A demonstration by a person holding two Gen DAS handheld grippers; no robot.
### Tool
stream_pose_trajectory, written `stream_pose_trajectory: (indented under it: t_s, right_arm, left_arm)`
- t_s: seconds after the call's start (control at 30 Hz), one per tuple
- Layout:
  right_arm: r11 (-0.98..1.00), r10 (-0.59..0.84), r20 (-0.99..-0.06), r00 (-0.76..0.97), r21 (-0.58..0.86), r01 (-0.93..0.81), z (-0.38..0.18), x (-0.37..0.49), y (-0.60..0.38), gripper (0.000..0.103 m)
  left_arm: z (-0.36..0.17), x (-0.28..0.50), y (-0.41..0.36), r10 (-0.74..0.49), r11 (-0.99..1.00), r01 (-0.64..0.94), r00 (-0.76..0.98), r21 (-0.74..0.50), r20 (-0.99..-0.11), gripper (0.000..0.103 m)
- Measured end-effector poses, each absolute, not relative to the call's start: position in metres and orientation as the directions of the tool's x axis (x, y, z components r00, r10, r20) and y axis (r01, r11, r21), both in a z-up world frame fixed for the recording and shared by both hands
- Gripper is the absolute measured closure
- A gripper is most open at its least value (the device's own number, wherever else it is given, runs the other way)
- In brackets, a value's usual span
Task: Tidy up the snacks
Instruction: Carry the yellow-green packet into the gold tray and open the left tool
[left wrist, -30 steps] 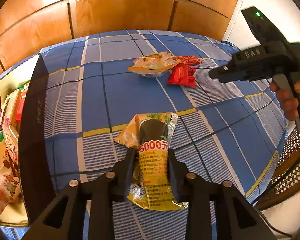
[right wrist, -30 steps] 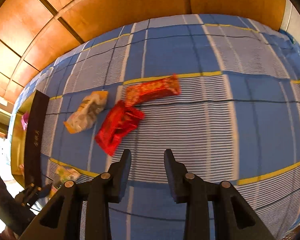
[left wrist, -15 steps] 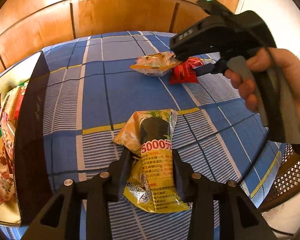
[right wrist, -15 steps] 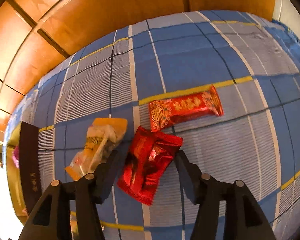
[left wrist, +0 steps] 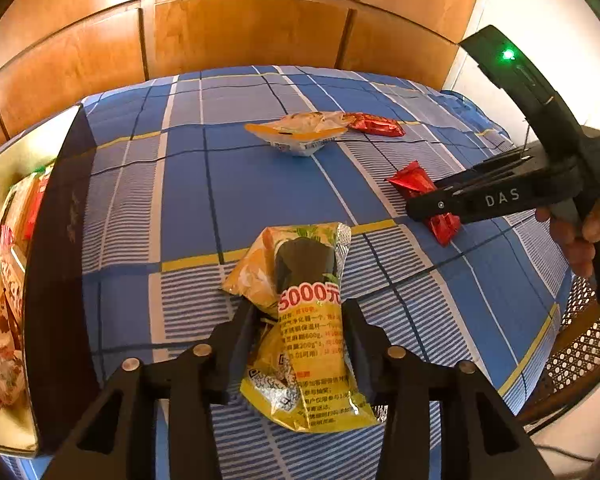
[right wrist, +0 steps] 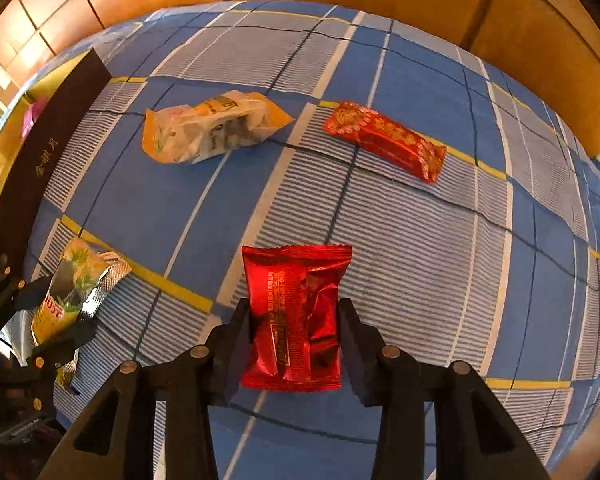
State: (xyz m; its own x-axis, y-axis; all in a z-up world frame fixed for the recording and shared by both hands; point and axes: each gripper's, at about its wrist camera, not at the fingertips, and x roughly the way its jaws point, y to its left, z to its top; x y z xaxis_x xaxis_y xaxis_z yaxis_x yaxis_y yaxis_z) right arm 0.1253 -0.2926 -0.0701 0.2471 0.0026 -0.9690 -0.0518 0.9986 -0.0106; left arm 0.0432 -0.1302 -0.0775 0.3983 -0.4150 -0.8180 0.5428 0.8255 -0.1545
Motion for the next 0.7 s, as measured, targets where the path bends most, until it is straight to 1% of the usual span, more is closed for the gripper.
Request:
stream_pose_trajectory:
  t_s: [0.07,0.13,0.17,0.27,0.4,0.53,0.7]
  right_arm:
    - [0.999,0.030,-0.962,0.271,0.021,-0.033,-0.071,0.122,-0.299,0.059]
    - [0.999,0.043,-0.958,0.285,0.035,-0.030,-0.070,0.119,-0.303,0.059]
    - [0.999,0.043,-0.957,0.285,0.035,-0.033,-0.069,0.117,-0.305,0.059]
    - [0.999,0.019,-0.956,0.293,0.006,-0.048,-0.068,0.113,-0.304,0.060]
    - [0.994,-0.040,-0.949,0.312,-0.071,-0.088,-0.066,0.107,-0.295,0.061]
    - [0.994,-0.037,-0.949,0.312,-0.068,-0.090,-0.066,0.101,-0.294,0.061]
    - [0.985,-0.076,-0.940,0.331,-0.123,-0.124,-0.066,0.098,-0.285,0.062]
  left_arm:
    - [-0.077,0.045,-0.131,-0.413,0.826,0.543,0.394,-0.155,-0.821,0.060]
    - [-0.077,0.047,-0.129,-0.410,0.831,0.533,0.394,-0.158,-0.823,0.065]
    - [-0.077,0.050,-0.127,-0.416,0.833,0.526,0.390,-0.171,-0.822,0.068]
    - [-0.075,0.052,-0.123,-0.431,0.836,0.510,0.379,-0.203,-0.819,0.072]
    - [-0.065,0.046,-0.117,-0.446,0.835,0.504,0.386,-0.220,-0.807,0.074]
    - [-0.048,0.037,-0.112,-0.462,0.830,0.514,0.411,-0.219,-0.786,0.074]
    - [-0.023,0.036,-0.095,-0.506,0.824,0.498,0.437,-0.268,-0.744,0.074]
